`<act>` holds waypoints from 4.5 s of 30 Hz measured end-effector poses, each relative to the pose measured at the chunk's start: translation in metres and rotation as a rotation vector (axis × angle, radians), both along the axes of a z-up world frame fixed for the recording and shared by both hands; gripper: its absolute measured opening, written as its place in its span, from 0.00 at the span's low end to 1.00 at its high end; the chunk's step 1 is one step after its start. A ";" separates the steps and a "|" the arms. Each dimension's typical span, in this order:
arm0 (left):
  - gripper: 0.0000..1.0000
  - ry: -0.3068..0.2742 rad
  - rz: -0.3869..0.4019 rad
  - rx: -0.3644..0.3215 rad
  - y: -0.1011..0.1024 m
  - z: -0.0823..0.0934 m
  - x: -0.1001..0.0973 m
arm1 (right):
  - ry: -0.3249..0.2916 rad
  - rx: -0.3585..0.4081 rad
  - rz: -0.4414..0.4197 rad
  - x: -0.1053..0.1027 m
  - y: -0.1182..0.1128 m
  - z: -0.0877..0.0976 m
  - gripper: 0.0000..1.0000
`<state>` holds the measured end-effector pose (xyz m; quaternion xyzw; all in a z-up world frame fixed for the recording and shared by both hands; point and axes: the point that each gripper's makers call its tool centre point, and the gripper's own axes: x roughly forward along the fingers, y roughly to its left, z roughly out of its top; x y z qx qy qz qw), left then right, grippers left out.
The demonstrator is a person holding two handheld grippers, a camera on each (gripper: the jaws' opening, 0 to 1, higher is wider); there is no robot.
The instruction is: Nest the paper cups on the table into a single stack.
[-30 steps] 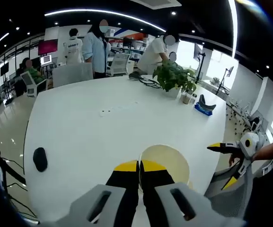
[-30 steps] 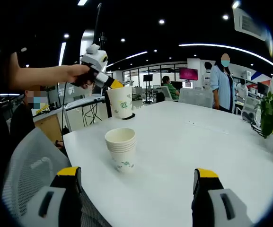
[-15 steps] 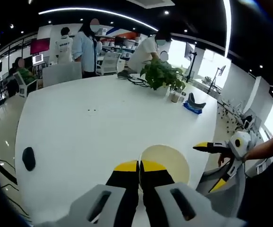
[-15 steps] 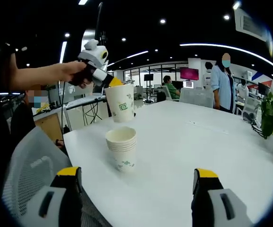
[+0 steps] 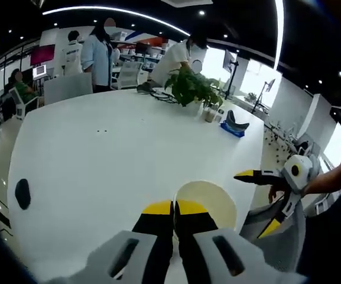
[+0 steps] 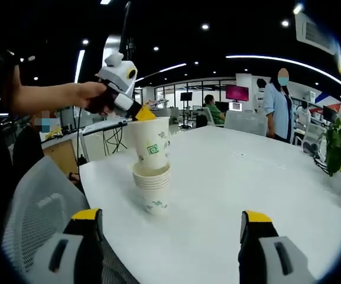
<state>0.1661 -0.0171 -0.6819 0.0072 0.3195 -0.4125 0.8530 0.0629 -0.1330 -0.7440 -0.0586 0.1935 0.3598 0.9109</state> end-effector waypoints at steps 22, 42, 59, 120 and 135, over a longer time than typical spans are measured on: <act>0.00 -0.002 -0.014 0.051 -0.007 -0.038 -0.005 | 0.002 -0.016 0.005 0.000 0.000 -0.002 0.97; 0.00 -0.060 0.011 0.101 -0.004 -0.051 -0.004 | 0.017 -0.028 0.012 -0.002 0.001 -0.005 0.94; 0.09 -0.118 -0.009 0.110 -0.003 -0.047 0.001 | 0.022 -0.033 0.016 -0.002 0.001 -0.007 0.93; 0.48 -0.085 -0.217 0.116 -0.025 -0.070 -0.024 | 0.041 -0.040 0.005 -0.001 -0.002 -0.012 0.92; 0.50 -0.122 -0.265 0.097 -0.026 -0.055 -0.033 | 0.070 -0.035 0.043 -0.006 0.004 -0.014 0.93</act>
